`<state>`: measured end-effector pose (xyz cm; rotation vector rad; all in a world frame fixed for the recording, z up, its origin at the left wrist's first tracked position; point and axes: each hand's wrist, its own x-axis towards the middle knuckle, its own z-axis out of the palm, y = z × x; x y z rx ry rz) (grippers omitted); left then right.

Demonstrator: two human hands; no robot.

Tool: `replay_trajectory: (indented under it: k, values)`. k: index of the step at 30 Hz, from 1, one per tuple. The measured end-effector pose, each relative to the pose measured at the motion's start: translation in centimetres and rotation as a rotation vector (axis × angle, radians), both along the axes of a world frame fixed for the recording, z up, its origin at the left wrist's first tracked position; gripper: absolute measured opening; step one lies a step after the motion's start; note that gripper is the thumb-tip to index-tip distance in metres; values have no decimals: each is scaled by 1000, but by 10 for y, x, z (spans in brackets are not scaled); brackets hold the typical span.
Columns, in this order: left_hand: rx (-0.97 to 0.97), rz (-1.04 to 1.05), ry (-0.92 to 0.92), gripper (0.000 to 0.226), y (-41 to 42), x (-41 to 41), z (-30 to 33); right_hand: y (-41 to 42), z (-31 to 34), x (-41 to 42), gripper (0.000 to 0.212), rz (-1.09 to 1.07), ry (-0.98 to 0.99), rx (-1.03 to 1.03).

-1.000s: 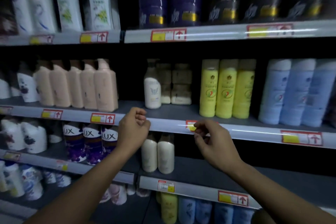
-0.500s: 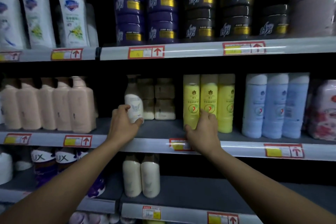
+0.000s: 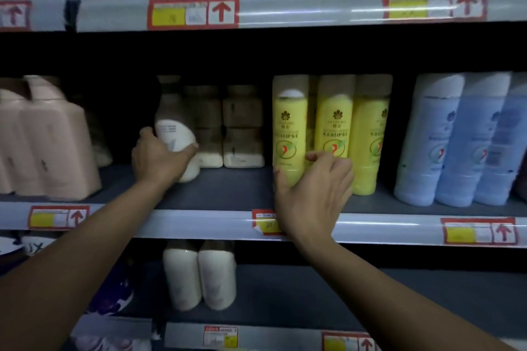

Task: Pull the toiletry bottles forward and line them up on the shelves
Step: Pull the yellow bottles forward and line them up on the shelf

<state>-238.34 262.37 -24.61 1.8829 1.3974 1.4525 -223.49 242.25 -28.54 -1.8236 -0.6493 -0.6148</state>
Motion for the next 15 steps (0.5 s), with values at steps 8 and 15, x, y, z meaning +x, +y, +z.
replay_trajectory:
  k: [8, 15]
  values:
    - [-38, -66, -59, 80, 1, -5, -2, 7, 2, -1, 61, -45, 10, -24]
    - [41, -98, -91, 86, -25, -20, -4, -1, -3, -4, 59, 92, 4, 105]
